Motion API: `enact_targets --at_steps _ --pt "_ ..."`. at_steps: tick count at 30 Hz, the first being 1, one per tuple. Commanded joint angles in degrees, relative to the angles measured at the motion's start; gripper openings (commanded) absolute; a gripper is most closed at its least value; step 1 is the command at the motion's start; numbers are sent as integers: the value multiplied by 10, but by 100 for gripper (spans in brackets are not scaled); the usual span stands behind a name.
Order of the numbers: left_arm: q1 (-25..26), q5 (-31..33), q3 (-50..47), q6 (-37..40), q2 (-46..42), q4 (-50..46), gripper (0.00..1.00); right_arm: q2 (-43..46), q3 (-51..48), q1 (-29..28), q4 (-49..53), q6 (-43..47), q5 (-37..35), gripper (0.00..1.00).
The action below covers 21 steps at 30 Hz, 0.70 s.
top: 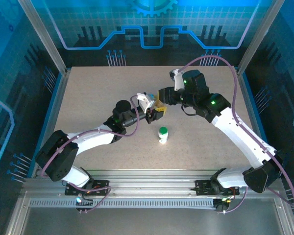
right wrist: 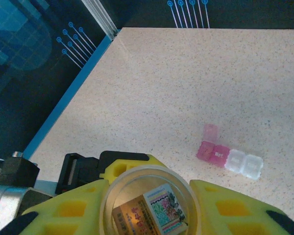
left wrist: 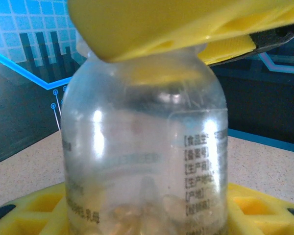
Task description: Sort the pills into containers
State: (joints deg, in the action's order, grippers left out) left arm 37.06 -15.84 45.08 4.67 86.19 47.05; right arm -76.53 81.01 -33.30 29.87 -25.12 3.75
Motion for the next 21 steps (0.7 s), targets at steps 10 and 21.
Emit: enact_targets --at_steps 10,21 --pt "7 -155 -21 67 -43 51 0 44 -113 56 -153 148 294 17" --pt "-6 -256 -24 98 -63 12 0 64 -96 58 -1 527 389 18"
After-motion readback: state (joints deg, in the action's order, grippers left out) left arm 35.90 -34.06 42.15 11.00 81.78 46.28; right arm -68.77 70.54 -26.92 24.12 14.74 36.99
